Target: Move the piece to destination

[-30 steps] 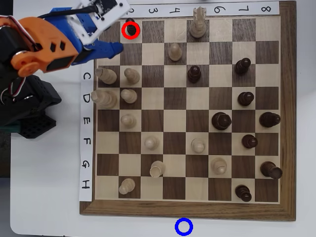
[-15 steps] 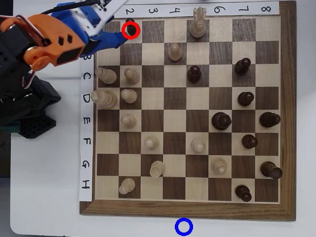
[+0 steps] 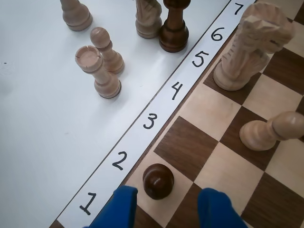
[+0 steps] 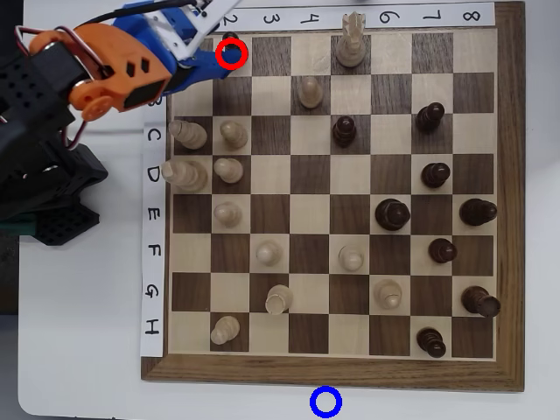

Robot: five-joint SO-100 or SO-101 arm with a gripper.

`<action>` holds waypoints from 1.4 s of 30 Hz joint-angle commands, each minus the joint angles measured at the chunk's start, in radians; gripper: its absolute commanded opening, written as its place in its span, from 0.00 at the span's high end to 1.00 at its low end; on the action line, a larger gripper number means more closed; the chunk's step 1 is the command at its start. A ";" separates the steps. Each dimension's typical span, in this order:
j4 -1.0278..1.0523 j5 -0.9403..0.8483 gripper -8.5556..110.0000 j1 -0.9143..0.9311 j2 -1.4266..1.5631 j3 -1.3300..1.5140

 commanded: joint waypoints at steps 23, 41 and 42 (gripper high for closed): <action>-0.311 0.448 0.81 -0.044 -0.109 0.077; -0.308 0.492 0.92 -0.008 -0.133 0.094; -0.299 0.494 0.93 0.005 -0.130 0.091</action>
